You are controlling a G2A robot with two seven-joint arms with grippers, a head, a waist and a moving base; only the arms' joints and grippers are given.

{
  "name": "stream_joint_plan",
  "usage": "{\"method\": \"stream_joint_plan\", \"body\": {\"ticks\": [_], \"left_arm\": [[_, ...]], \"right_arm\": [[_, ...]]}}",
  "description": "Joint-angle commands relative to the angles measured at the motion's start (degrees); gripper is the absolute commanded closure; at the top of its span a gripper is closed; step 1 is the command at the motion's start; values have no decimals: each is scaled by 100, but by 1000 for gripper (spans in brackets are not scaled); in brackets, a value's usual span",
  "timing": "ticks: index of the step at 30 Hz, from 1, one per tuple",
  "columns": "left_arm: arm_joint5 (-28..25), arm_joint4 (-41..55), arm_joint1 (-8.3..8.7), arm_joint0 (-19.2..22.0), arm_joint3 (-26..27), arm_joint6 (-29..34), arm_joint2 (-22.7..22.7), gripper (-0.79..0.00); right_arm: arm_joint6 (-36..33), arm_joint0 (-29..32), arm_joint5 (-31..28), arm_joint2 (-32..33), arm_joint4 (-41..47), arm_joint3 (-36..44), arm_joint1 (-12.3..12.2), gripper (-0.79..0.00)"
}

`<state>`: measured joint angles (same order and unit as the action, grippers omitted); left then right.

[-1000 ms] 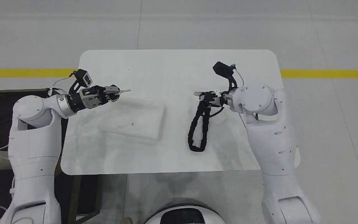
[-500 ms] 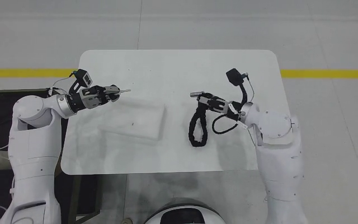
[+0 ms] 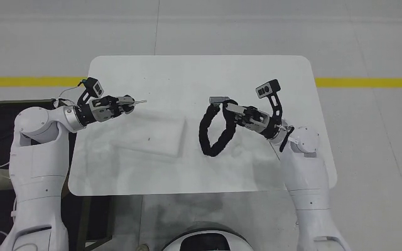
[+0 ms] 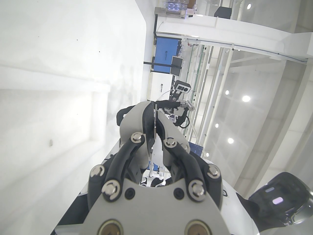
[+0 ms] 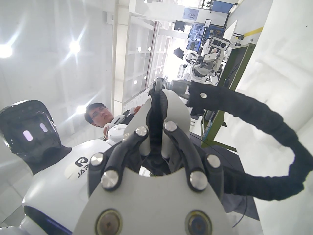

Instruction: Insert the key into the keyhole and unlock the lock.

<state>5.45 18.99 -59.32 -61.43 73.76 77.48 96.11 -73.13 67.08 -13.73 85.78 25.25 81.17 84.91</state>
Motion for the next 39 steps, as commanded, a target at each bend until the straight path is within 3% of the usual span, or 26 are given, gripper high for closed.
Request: {"method": "stream_joint_plan", "body": {"ticks": [1,3,4,7,15,32,39], "left_arm": [[0,0,0,0,0,0,0,0],[0,0,0,0,0,0,0,0],[-24,161,-8,-244,130,-82,30,0],[409,881,-72,-512,581,-352,-131,0],[68,953,-190,-517,1617,-722,-991,0],[-943,229,-230,-664,2031,-1091,-1333,0],[-1017,266,-238,-698,2046,-1068,-1340,0]], "right_arm": [[4,6,1,0,-5,11,1,0],[4,6,1,0,-5,11,1,0],[124,271,-84,16,-94,210,-13,0],[470,597,-286,-10,-441,596,-55,0],[565,564,-697,-433,-605,573,-98,0],[799,513,-973,-714,-876,424,-238,0],[934,493,-1021,-818,-920,404,-282,0]]}}
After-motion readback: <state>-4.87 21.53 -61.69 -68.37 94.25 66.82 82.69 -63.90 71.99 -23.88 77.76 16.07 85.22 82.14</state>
